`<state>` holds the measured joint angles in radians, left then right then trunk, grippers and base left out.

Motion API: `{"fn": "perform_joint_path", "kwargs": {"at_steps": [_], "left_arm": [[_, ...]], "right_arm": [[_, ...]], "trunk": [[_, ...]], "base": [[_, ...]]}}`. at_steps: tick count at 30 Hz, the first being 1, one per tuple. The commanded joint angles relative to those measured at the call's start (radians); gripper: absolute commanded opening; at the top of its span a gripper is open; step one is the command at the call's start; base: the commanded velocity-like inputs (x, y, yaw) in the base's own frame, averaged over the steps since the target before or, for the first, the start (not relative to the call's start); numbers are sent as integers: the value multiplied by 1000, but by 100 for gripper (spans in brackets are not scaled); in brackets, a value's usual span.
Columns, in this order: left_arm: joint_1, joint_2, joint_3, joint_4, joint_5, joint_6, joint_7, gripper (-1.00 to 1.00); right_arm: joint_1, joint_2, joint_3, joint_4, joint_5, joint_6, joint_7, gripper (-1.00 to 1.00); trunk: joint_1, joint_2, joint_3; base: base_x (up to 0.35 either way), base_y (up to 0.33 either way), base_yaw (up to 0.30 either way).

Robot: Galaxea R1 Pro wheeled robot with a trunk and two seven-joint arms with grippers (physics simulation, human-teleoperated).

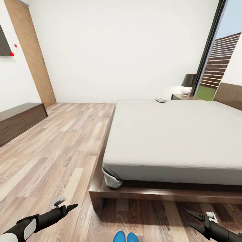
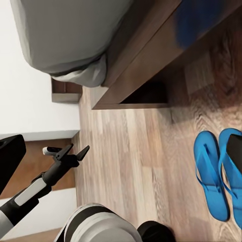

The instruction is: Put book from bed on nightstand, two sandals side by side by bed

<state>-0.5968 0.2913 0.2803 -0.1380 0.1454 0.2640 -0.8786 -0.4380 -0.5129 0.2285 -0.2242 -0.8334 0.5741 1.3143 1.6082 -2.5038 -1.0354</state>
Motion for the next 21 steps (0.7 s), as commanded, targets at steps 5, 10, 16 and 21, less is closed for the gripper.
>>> {"fn": "perform_joint_path", "kwargs": {"at_steps": [5, 10, 16, 21], "left_arm": [[-1, 0, -3, 0, 11, 11, -2, 100], [0, 0, -3, 0, 11, 11, -2, 100], [0, 0, -3, 0, 11, 11, -2, 100], [0, 0, -3, 1, 11, 11, -3, 100]], "right_arm": [[-1, -1, 10, 0, -10, 9, 2, 100], [-1, -1, 9, 0, -10, 9, 2, 100], [-1, -1, 9, 0, -10, 9, 2, 100], [-1, -1, 9, 0, -10, 10, 2, 100]], "trunk": [[0, 0, -1], [0, 0, -1], [0, 0, -1], [0, 0, -1]], "base": [[82, 152, 0], [76, 156, 0], [61, 163, 0], [19, 165, 0]]}}
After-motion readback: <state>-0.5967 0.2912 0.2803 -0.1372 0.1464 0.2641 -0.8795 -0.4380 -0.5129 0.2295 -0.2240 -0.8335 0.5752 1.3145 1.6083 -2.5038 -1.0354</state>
